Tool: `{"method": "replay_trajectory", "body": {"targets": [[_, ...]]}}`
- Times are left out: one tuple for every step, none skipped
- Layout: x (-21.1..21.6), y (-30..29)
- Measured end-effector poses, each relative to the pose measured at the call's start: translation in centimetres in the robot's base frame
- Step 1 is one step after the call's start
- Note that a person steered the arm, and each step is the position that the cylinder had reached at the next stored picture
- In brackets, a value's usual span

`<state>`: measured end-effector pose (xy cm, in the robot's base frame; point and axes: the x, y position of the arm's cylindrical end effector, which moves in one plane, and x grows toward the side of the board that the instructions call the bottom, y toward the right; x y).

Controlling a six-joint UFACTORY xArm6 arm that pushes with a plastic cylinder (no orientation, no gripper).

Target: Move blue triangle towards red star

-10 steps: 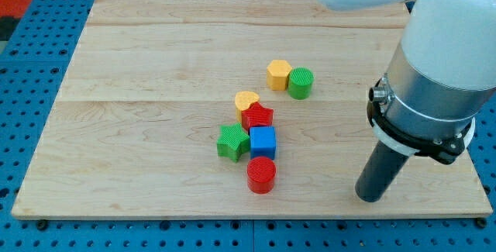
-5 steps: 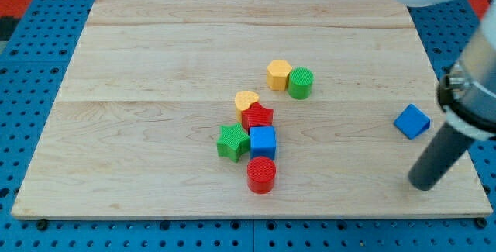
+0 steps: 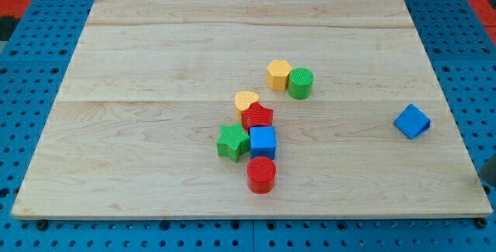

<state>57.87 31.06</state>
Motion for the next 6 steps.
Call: {"method": "replay_trajectory", "body": {"targets": [[-1.5,1.5],[-6.1,-1.3],[-9.8,-2.6],[-11.9,-9.7],[-9.0,-10.5],[-8.6,-9.8]]}}
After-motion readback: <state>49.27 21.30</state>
